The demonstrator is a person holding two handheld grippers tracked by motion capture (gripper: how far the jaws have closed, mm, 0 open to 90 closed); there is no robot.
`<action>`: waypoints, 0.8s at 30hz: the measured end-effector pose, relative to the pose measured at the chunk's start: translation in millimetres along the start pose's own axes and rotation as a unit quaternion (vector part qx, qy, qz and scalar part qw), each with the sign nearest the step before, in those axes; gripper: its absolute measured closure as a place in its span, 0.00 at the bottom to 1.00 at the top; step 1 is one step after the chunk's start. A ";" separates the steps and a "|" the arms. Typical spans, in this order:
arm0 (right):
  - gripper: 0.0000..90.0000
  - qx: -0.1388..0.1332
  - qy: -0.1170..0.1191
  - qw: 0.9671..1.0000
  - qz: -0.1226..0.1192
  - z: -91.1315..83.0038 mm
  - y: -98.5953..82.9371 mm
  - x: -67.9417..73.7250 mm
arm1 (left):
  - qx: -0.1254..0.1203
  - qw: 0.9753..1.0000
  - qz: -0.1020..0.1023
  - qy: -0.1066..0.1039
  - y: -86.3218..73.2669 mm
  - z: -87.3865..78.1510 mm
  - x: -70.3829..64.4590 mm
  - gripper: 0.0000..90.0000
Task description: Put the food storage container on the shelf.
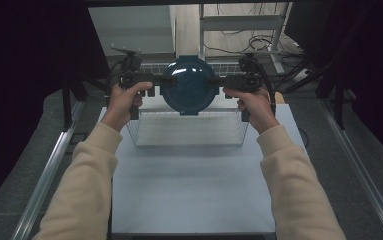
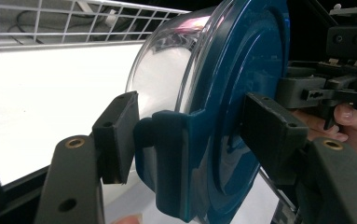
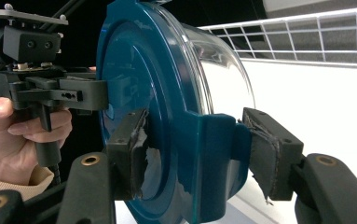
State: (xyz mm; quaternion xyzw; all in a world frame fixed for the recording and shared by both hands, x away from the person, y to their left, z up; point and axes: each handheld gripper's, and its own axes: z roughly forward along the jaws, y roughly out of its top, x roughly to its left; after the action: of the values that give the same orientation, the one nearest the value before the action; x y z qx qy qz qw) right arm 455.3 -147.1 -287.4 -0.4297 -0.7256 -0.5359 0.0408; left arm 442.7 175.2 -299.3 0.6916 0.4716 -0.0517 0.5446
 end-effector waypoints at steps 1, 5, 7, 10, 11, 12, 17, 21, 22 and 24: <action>0.47 0.002 -0.001 1.000 0.005 2.1 0.1 -2.3 | 0.002 1.000 -0.006 -0.001 0.0 2.3 3.1 0.43; 0.47 0.004 -0.002 1.000 0.025 8.3 0.2 -11.1 | -0.002 1.000 -0.025 -0.003 1.2 8.1 11.1 0.43; 0.47 0.002 -0.002 0.999 0.033 9.4 1.2 -14.0 | -0.004 1.000 -0.028 -0.002 2.1 10.0 13.0 0.43; 0.47 0.001 0.003 0.999 0.044 10.4 2.3 -19.4 | -0.005 0.999 -0.036 -0.003 3.4 13.1 15.9 0.43; 0.47 0.001 0.004 0.999 0.048 10.8 2.6 -21.1 | -0.005 0.999 -0.039 -0.003 3.7 13.9 17.0 0.43; 0.47 0.000 0.005 0.999 0.052 11.2 2.7 -22.7 | -0.006 0.999 -0.042 -0.004 3.6 14.9 18.4 0.43; 0.45 -0.003 0.003 0.997 0.080 14.5 3.1 -28.7 | -0.010 0.997 -0.070 -0.013 4.3 21.8 25.9 0.42; 0.44 -0.004 0.005 0.995 0.104 19.1 3.1 -36.9 | -0.015 0.996 -0.088 -0.010 5.8 27.9 31.7 0.42; 0.43 -0.005 0.007 0.994 0.113 20.5 3.0 -39.9 | -0.016 0.995 -0.094 -0.009 6.4 29.7 33.4 0.42; 0.43 -0.007 0.009 0.991 0.131 23.3 3.1 -45.0 | -0.017 0.994 -0.106 -0.010 6.7 32.8 37.8 0.42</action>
State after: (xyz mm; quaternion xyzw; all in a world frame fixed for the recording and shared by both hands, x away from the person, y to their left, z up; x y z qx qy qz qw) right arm 495.0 -154.0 -318.4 -0.5165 -0.6589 -0.5350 0.1139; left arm 482.8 171.7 -329.9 0.6275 0.5379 -0.1083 0.5524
